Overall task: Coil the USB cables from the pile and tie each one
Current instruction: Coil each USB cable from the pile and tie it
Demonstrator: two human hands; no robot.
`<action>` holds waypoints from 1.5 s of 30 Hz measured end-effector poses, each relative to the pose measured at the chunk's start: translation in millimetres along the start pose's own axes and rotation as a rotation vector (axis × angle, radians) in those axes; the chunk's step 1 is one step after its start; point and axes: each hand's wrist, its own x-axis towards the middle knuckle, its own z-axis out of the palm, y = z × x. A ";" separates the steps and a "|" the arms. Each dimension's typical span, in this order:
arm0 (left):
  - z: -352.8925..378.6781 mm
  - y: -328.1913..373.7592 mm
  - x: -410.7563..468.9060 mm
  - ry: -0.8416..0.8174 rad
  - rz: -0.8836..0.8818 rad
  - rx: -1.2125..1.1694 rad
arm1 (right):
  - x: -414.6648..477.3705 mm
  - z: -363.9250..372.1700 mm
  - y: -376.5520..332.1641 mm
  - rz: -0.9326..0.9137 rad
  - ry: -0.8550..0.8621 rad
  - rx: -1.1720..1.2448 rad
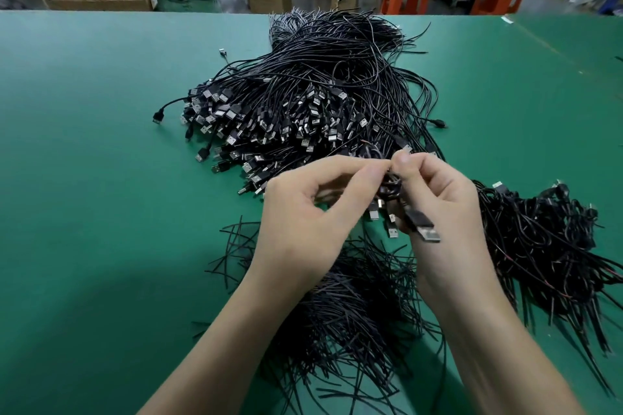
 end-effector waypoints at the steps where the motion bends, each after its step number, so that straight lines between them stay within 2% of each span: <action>1: 0.1 1.1 1.4 0.003 -0.057 -0.073 | -0.2 1.2 -0.1 0.003 -0.001 -0.017; 4: -4.4 1.3 5.2 0.001 -0.163 -0.151 | -0.2 3.0 -1.8 0.017 0.006 -0.063; 8: -7.3 -1.5 6.4 0.005 -0.112 -0.006 | -0.1 4.3 -3.9 0.058 0.000 -0.030; 11: -8.2 0.7 7.7 -0.022 0.028 0.194 | 0.1 5.3 -3.6 0.133 -0.021 0.037; 15: -15.0 2.1 7.4 -0.098 0.316 0.355 | -1.4 6.0 -4.3 0.267 -0.096 0.230; 18: -22.4 -0.1 12.0 -0.048 0.441 0.500 | -2.5 7.9 -7.2 0.294 -0.116 0.322; 20: -24.9 -0.5 11.3 -0.088 0.375 0.441 | -2.6 7.6 -8.0 0.286 -0.100 0.305; 22: -24.8 1.2 8.6 -0.159 0.230 0.264 | -3.2 7.4 -8.8 0.252 -0.084 0.239; 26: -21.3 2.1 9.9 -0.089 -0.046 0.034 | -5.8 10.2 -9.5 0.122 -0.066 0.063; 29: -22.5 1.1 11.7 -0.102 -0.099 0.028 | -6.4 10.9 -9.3 0.092 -0.052 0.004; 32: -23.2 -0.1 11.5 -0.072 -0.081 0.045 | -7.6 10.9 -10.5 0.143 -0.069 0.078; 36: -16.5 1.3 8.7 -0.029 0.046 0.202 | -5.3 12.2 -8.0 0.306 -0.100 0.268; 39: -16.7 1.2 7.0 -0.037 0.279 0.328 | -3.8 10.8 -6.1 0.368 -0.090 0.390; 42: -18.6 -1.3 8.1 -0.064 0.470 0.442 | -6.2 8.6 -6.5 0.335 -0.142 0.374; 45: -22.3 -4.1 9.8 -0.054 0.494 0.508 | -6.5 7.2 -5.1 0.285 -0.097 0.266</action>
